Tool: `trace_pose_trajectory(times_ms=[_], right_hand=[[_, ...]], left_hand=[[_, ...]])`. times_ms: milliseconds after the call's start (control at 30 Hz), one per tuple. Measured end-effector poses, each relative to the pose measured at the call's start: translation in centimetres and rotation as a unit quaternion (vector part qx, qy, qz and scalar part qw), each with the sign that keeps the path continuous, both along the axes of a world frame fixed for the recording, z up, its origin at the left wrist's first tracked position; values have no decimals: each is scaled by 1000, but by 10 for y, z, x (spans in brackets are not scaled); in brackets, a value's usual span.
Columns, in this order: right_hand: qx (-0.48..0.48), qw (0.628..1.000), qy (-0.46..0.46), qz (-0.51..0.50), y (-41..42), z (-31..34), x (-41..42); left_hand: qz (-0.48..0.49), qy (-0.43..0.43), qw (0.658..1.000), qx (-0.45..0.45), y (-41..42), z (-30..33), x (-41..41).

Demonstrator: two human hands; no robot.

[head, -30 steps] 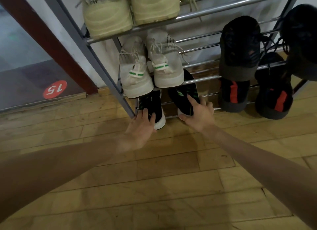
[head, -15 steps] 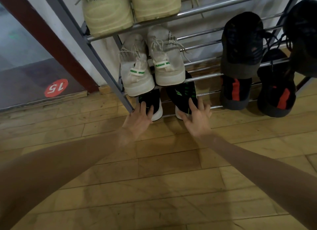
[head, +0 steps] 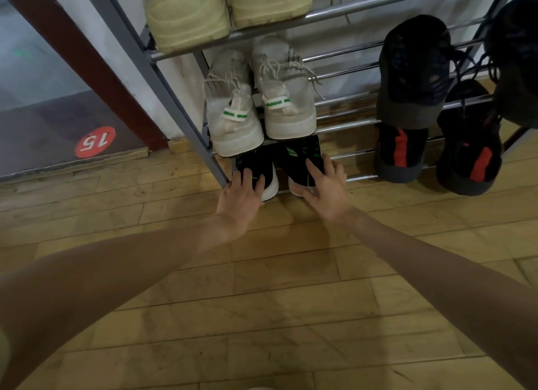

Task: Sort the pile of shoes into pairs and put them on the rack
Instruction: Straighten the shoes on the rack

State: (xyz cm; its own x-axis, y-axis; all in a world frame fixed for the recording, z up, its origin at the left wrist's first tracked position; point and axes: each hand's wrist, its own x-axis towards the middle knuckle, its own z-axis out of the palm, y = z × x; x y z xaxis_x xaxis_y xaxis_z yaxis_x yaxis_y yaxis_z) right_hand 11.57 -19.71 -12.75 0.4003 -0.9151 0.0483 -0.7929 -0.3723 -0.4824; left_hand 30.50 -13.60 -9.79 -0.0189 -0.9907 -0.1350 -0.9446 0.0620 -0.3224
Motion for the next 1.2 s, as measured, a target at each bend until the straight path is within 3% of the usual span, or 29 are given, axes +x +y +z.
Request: trace_pose_trajectory(times_ms=[233, 400, 533, 700, 800, 1000, 1200], right_hand=[[-11, 997, -32, 70, 15, 6, -26], [-157, 985, -62, 39, 34, -1, -66], [-241, 959, -94, -118, 36, 5, -116], [-342, 865, -217, -296, 15, 31, -176], [-376, 829, -253, -326, 3, 58, -192], [-271, 888, -194, -317, -30, 81, -198], [-277, 873, -211, -340, -37, 93, -208]], left_hand=[[9, 58, 996, -61, 20, 4, -10], [-169, 159, 962, -145, 29, 15, -34], [-246, 261, 909, -213, 19, 34, -79], [-273, 315, 864, -282, -19, 73, -149], [-228, 315, 871, -300, -48, 94, -179], [-188, 305, 906, -228, -88, 105, -203], [-191, 300, 926, -128, -96, 122, -199]])
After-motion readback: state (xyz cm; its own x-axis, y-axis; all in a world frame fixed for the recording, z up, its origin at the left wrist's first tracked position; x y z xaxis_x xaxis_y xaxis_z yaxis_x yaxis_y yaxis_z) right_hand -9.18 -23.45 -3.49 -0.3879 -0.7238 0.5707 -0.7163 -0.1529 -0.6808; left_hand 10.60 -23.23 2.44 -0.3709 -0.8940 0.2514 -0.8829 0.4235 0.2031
